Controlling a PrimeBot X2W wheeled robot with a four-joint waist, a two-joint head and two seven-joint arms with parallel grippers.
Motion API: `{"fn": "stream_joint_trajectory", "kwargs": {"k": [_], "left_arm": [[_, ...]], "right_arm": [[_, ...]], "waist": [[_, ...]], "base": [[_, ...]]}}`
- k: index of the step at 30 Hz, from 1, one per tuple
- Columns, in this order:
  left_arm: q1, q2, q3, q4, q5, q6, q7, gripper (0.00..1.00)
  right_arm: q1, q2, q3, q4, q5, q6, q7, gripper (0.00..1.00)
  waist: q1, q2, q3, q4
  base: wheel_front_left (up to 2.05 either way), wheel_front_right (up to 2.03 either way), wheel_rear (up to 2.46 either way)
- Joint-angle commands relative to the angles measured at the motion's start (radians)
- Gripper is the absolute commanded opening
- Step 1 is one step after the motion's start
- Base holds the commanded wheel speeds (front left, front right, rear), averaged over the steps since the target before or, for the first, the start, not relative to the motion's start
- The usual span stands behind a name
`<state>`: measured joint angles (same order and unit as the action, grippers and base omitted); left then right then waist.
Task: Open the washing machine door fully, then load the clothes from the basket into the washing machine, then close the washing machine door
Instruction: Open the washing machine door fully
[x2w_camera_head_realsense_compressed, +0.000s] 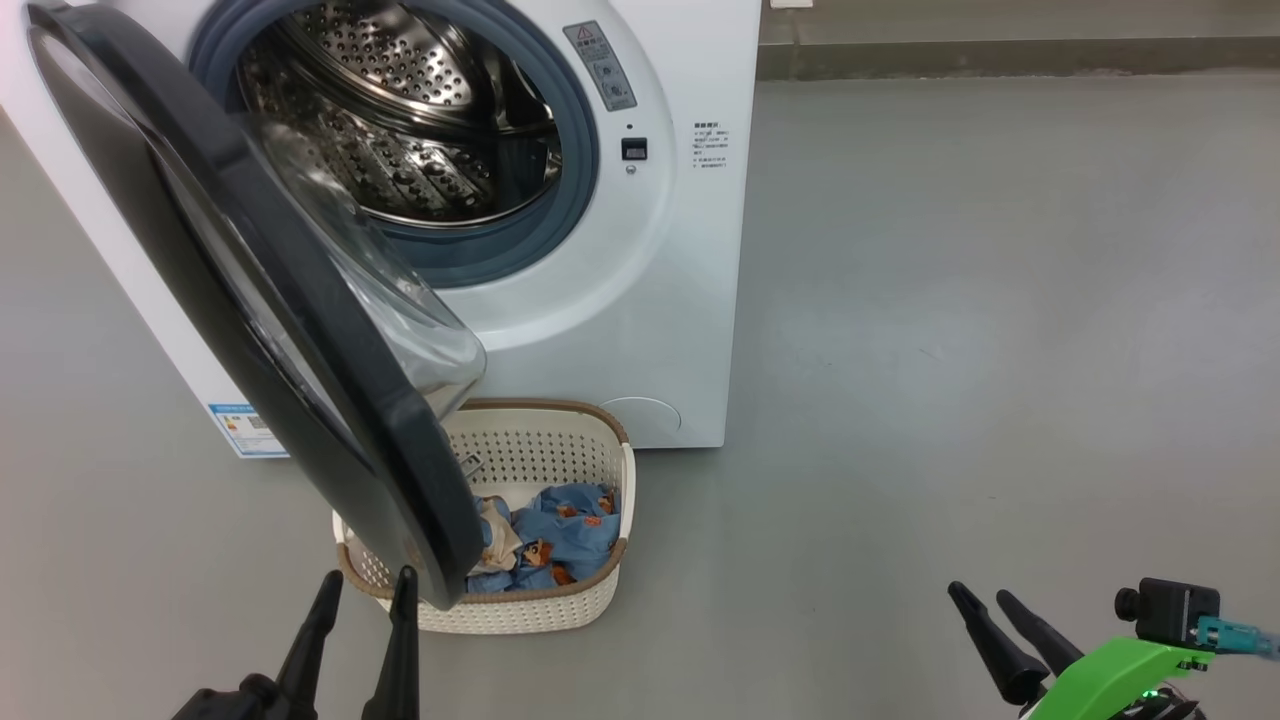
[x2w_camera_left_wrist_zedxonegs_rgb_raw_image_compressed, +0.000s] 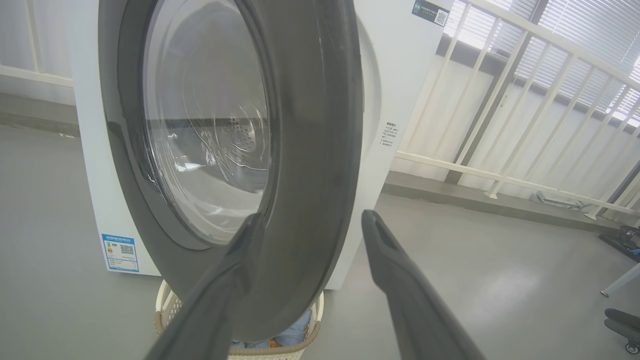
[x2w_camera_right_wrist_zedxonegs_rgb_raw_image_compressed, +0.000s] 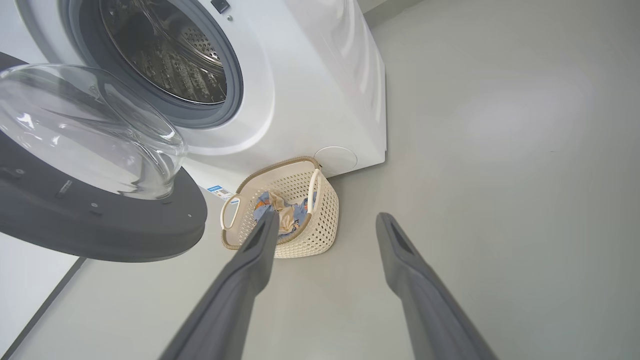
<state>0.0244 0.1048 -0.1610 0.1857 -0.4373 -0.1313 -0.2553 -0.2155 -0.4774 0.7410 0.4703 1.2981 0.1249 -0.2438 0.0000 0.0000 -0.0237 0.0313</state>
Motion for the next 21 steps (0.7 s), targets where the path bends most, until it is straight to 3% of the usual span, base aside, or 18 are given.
{"fn": "stream_joint_trajectory", "kwargs": {"k": [1,10,21], "left_arm": [[-0.020,0.004,0.035,-0.030,0.006,0.001,-0.006,1.00],[-0.021,0.002,0.036,-0.030,0.007,0.001,-0.006,1.00],[-0.018,0.004,0.040,-0.034,0.007,0.001,-0.006,1.00]], "right_arm": [[0.002,-0.028,0.000,-0.006,-0.026,0.006,-0.016,1.00],[0.072,0.034,-0.232,-0.039,-0.287,0.006,-0.018,1.00],[0.192,0.140,-0.506,-0.176,-0.640,0.006,-0.018,1.00]], "waist": [[0.0000,0.0000,0.001,0.001],[0.0000,0.0000,0.005,0.009],[0.0000,0.0000,0.004,0.015]], "base": [[0.00,0.00,0.00],[0.00,0.00,0.00],[0.00,0.00,0.00]]}}
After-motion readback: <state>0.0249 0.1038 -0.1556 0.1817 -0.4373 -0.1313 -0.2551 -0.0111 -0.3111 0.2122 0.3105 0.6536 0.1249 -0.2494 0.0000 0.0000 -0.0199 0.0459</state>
